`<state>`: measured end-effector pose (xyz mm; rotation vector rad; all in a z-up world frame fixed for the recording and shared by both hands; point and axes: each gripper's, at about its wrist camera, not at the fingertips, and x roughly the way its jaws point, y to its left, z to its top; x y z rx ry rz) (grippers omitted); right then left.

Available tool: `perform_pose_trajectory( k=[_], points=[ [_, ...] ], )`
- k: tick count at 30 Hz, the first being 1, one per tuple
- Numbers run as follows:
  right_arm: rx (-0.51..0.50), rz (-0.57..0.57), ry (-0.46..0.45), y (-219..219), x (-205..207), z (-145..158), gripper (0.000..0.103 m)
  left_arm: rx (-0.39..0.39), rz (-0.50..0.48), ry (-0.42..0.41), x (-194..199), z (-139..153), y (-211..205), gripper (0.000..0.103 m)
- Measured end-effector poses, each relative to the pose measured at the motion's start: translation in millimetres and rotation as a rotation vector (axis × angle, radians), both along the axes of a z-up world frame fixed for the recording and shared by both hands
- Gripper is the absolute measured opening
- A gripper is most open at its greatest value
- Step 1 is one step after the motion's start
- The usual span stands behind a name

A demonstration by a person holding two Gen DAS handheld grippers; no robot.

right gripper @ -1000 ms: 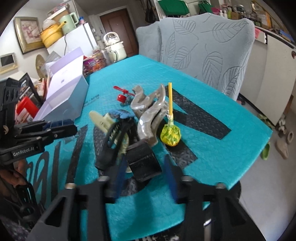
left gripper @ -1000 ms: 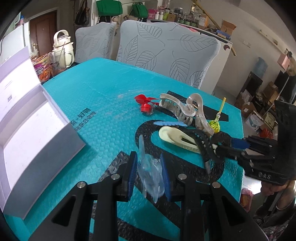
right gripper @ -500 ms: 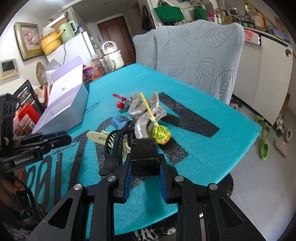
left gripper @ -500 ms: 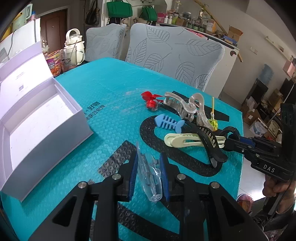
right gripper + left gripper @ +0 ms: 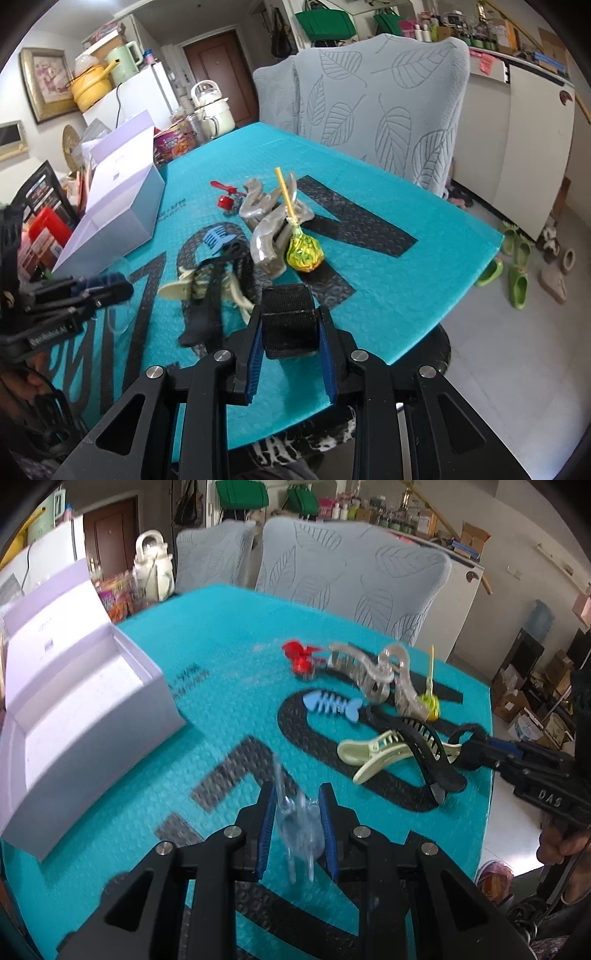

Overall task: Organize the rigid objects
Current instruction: 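Lift both held items and carry them toward the open white box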

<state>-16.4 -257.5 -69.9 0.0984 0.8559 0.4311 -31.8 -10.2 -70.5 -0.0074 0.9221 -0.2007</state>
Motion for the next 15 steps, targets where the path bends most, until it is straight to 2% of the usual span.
perform_pose_trajectory(
  k=[1,7,8,9,15],
  points=[
    [0.001,-0.003,0.001,-1,0,-1,0.030,-0.006,0.003,0.019,0,-5,0,0.024],
    [0.020,-0.012,0.008,-6,3,-3,0.034,-0.001,0.024,-0.009,-9,-6,-2,0.024],
    [0.027,-0.016,0.007,-7,3,-3,0.032,-0.006,0.027,-0.011,-9,-6,-2,0.024],
    [0.032,-0.015,0.002,-8,3,-3,0.025,-0.011,0.030,-0.014,-10,-6,-1,0.024],
    [0.039,-0.047,-0.040,-13,-2,3,0.025,-0.019,0.026,-0.024,-14,-3,-3,0.024]
  ],
)
